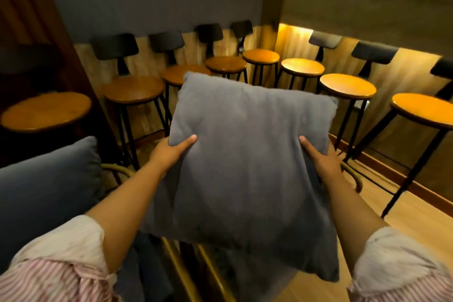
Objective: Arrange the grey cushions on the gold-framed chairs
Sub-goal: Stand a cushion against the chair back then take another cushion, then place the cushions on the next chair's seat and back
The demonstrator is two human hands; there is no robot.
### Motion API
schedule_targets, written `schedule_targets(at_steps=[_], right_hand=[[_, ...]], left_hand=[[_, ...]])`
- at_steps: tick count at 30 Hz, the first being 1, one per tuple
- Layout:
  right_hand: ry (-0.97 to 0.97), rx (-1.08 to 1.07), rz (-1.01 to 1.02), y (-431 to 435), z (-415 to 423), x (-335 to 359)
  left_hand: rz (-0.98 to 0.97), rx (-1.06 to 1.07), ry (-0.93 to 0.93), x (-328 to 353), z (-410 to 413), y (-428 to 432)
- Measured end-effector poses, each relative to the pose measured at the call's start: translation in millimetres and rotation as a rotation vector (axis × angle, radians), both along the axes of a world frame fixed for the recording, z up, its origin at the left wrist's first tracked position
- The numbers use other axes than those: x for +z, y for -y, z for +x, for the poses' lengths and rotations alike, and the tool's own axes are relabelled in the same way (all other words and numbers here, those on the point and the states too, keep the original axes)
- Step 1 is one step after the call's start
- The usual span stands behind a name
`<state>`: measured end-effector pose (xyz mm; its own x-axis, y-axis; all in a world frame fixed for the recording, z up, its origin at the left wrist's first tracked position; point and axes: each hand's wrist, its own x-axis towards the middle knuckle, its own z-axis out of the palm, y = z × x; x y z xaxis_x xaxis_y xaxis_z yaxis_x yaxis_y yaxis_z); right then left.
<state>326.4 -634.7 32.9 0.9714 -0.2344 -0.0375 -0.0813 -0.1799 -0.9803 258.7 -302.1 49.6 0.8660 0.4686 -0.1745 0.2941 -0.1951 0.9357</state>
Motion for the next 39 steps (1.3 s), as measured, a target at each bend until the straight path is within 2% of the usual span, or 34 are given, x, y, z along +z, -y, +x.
schedule_targets(at_steps=[8,16,23,26,29,31,33,35,39], right_hand=[[-0.067,0.266,0.03,-102.2,-101.9,4.7],[-0.205,0.59,0.019,-229.6,-182.2,-45.6],[-0.26,0.815,-0.03,-316.0,-245.5,-87.7],[-0.307,0.936,-0.154,-339.6,-261.9,-109.5],[-0.395,1.185,-0.465,-356.2,-278.1,-129.9],[-0.367,1.308,-0.771,-360.4,-292.1,-139.3],[-0.303,1.313,-0.953,-358.9,-302.1,-143.1],[-0.265,1.315,-0.99,-351.7,-306.0,-144.7],[-0.247,1.398,-0.923,-323.3,-302.7,-137.1]], left_hand=[[0.022,0.187,-0.105,4.4,-169.3,-84.5],[-0.013,0.518,-0.173,-31.9,-345.8,-156.9],[-0.084,0.731,-0.274,-73.2,-454.2,-192.0],[-0.065,0.635,-0.426,-92.8,-480.0,-197.8],[-0.22,0.41,-0.646,-111.6,-481.1,-191.5],[-0.156,0.246,-0.775,-117.4,-469.4,-178.3],[0.018,0.176,-0.838,-117.7,-456.1,-165.0],[0.117,0.156,-0.892,-118.3,-451.0,-159.8],[0.254,0.157,-0.936,-126.7,-444.2,-155.6]])
